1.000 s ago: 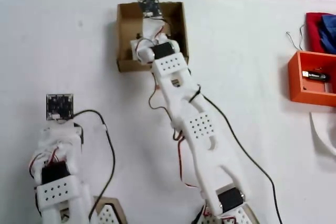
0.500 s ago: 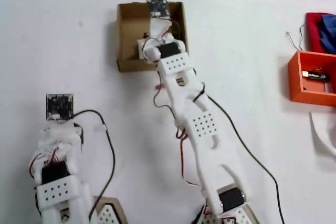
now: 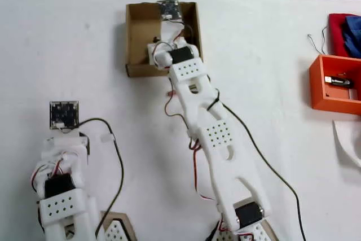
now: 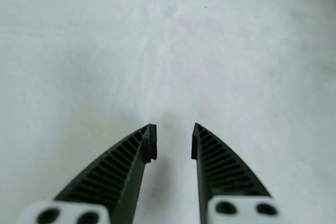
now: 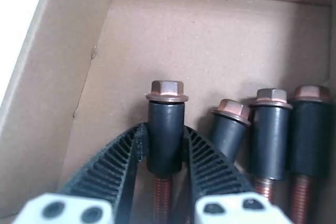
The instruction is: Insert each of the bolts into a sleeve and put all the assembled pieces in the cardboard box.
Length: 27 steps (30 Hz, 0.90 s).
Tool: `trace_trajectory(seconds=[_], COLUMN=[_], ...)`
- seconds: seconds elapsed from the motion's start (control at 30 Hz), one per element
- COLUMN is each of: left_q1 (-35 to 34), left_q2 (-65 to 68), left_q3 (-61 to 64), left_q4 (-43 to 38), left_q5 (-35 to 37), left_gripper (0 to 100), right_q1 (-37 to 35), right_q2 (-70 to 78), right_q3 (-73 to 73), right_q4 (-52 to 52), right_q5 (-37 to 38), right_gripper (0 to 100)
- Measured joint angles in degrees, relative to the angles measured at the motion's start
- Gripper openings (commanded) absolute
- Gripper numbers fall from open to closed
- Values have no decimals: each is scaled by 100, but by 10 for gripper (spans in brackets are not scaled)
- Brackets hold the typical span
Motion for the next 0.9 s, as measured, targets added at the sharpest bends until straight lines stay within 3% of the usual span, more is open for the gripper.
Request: trace_trajectory(seconds=[0.1,0.23,0.73,0.9], left_q1=[0,0,0,0], left_q2=[0,0,0,0], left_q3=[0,0,0,0], left_q4=[0,0,0,0], left_q5=[0,0,0,0], left_gripper=[132,132,132,132], right_q1=[0,9,378,607], right_q2=[0,0,-18,-545], right_q3=[0,0,-554,-923], right_q4=[0,0,9,563], right_q5=[0,0,0,0], right_gripper=[104,61,60,60])
